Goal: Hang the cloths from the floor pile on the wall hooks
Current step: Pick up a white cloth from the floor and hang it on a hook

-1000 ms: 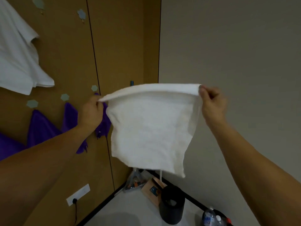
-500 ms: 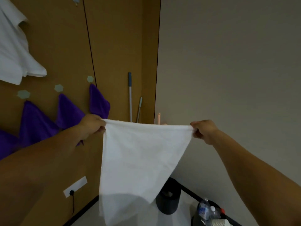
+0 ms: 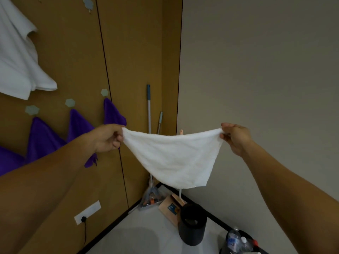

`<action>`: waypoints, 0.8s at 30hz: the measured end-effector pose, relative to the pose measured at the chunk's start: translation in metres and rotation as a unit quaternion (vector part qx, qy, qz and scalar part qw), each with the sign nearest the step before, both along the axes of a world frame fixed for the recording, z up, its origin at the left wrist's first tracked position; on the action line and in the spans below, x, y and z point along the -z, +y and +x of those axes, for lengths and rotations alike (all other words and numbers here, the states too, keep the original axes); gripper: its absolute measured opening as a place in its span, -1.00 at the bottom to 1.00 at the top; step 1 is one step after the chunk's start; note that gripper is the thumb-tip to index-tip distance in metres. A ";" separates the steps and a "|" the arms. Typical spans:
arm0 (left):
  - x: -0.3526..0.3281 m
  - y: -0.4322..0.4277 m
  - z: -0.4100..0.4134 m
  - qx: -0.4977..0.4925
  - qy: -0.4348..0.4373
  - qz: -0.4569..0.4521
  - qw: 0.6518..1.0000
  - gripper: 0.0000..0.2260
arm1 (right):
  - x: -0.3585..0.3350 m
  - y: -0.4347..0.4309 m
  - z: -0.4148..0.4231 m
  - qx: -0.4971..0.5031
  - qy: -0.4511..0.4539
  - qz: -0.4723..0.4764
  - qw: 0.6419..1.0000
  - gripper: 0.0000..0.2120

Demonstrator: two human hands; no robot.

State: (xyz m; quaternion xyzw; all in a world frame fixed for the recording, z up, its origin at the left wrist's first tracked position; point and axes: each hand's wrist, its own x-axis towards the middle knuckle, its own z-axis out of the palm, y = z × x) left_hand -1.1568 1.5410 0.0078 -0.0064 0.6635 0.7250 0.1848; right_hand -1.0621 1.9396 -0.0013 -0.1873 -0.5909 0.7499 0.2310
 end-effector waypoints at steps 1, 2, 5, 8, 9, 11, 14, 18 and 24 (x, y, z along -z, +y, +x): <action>-0.003 0.002 0.000 0.004 -0.010 0.022 1.000 -0.83 | -0.002 0.000 0.000 0.004 0.007 -0.007 1.000 -0.75; -0.007 0.003 0.000 0.007 -0.018 0.039 0.999 -0.83 | -0.002 0.001 -0.001 0.004 0.011 -0.013 1.000 -0.75; -0.010 0.004 0.005 0.026 -0.041 0.045 0.998 -0.89 | 0.001 0.001 0.002 -0.017 -0.010 0.002 1.000 -0.74; -0.014 0.005 0.009 0.003 -0.025 -0.003 1.000 -0.91 | -0.002 0.005 0.004 0.001 -0.032 0.046 0.998 -0.76; -0.017 0.009 0.005 -0.045 0.022 -0.008 0.999 -0.87 | -0.005 0.006 0.003 0.036 -0.001 0.062 0.997 -0.78; -0.024 0.021 -0.001 -0.179 0.153 0.012 0.972 -0.81 | -0.015 0.003 0.004 0.113 0.110 0.126 0.980 -0.84; -0.011 0.022 -0.007 -0.228 0.212 -0.145 0.939 -0.83 | 0.006 -0.009 0.007 0.068 0.041 0.298 0.951 -0.89; 0.028 0.007 -0.002 -0.109 0.093 -0.293 0.945 -0.80 | 0.044 -0.001 0.009 -0.015 -0.169 0.234 0.957 -0.85; 0.003 0.010 0.010 -0.096 0.016 -0.191 0.977 -0.76 | 0.033 0.001 0.003 0.004 -0.101 0.192 0.976 -0.94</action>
